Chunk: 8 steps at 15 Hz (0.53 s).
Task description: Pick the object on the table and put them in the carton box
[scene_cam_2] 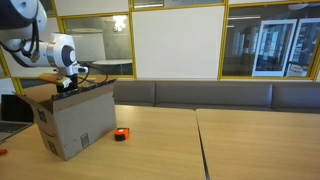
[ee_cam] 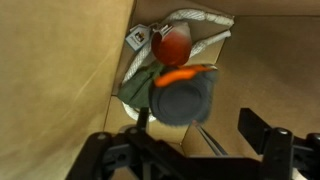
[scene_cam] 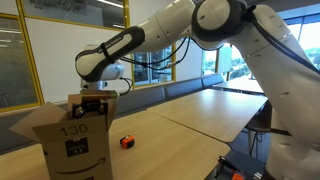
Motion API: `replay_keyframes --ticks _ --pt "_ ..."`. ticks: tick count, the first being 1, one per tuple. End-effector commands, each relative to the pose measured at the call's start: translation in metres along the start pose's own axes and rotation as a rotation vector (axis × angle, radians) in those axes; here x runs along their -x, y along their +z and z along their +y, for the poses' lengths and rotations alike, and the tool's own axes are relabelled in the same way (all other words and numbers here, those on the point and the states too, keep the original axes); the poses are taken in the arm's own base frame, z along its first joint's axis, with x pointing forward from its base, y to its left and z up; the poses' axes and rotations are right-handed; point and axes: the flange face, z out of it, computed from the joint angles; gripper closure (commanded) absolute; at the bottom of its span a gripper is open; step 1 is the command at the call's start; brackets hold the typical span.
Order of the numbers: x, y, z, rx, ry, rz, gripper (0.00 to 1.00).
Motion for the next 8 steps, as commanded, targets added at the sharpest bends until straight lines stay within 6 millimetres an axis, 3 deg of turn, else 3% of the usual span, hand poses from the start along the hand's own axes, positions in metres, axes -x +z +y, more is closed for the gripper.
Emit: replay_keyframes --ticks 1,2,5,8 --pt "-0.011 0.006 0.006 -0.023 0.017 -0.049 0.0" --pt "-0.013 0.006 0.009 -0.018 0.025 -0.052 0.0" --pt "-0.016 -0.024 0.019 0.007 0.041 -0.018 0.0" --pt "-0.013 -0.075 0.033 0.02 0.061 0.067 0.0"
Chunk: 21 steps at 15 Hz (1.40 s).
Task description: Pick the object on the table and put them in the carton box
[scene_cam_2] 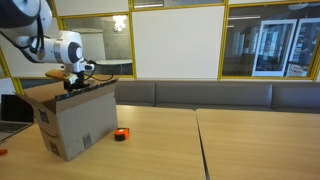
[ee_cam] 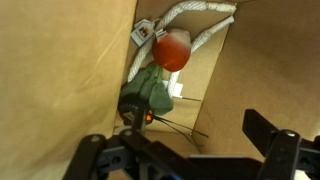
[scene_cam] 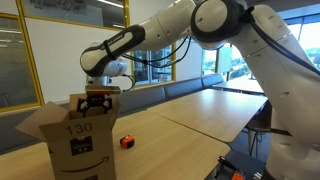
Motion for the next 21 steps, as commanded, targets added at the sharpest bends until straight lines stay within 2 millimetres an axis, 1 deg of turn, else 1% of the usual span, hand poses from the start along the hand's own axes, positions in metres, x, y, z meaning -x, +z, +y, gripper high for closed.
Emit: replay_keyframes --ticks 1,4,7,9,11,13,15,18,20,21 --pt "0.007 -0.074 0.014 0.015 0.018 0.092 0.0" --pt "0.023 -0.132 0.03 0.016 0.032 0.184 0.0" --pt "0.053 -0.18 0.053 0.029 0.061 0.267 0.0" --pt "0.074 -0.202 0.074 0.044 0.1 0.307 0.0" --pt "0.094 -0.214 0.1 0.062 0.148 0.319 0.0" --pt "0.112 -0.208 0.134 0.079 0.21 0.297 0.0" --pt "0.127 -0.192 0.169 0.104 0.267 0.261 0.0" --pt "0.138 -0.154 0.22 0.144 0.336 0.177 0.0" --pt "0.136 -0.124 0.246 0.165 0.361 0.123 0.0" --pt "0.136 -0.113 0.255 0.171 0.368 0.104 0.0"
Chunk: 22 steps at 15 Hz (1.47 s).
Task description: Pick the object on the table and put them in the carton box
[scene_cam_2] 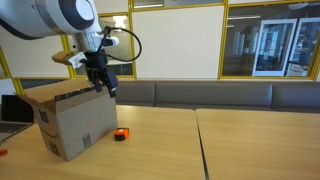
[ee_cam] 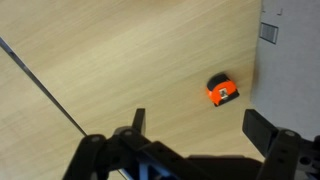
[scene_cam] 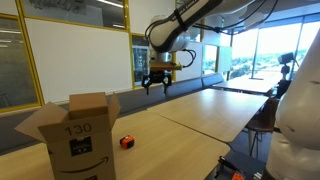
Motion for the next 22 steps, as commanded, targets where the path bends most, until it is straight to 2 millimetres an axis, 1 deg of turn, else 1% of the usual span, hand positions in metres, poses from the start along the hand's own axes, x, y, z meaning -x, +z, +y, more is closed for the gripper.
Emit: replay_keyframes --ticks 1,3,6,10,13,17,22 --pt "-0.006 0.045 0.021 0.006 0.008 -0.049 0.0" --pt "-0.012 0.068 0.022 0.015 -0.037 -0.078 0.0" --pt "-0.023 0.099 0.011 0.012 -0.151 -0.087 0.0" --pt "-0.037 0.134 -0.006 -0.038 -0.24 -0.039 0.0" --pt "-0.048 0.159 -0.025 -0.072 -0.351 -0.026 0.0" --pt "-0.058 0.186 -0.055 -0.115 -0.541 -0.047 0.0" --pt "-0.068 0.216 -0.093 -0.156 -0.713 -0.057 0.0"
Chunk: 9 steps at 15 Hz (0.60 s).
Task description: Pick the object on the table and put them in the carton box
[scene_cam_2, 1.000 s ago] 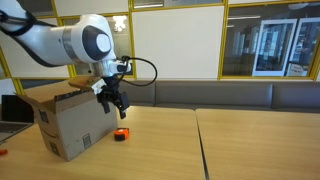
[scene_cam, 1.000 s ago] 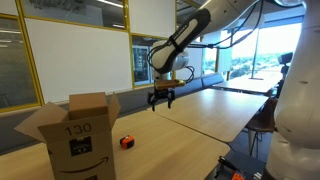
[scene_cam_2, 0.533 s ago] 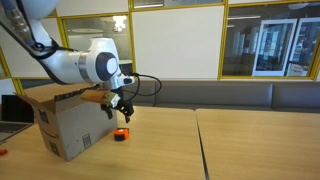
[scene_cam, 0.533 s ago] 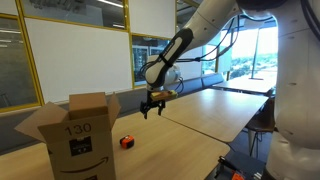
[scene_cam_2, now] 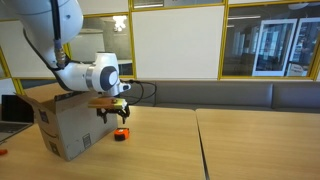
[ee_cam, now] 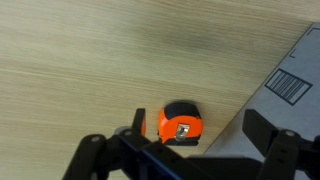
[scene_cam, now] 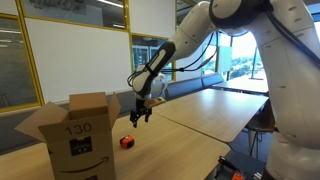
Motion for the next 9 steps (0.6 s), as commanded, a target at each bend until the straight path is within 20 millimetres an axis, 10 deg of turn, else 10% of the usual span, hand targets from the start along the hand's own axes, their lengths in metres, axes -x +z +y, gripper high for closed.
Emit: replay_keyframes --ticks 1,9 --pt "-0.034 0.021 -0.011 -0.038 -0.106 0.026 0.0" --pt "-0.058 0.069 -0.012 -0.078 -0.128 0.076 0.0"
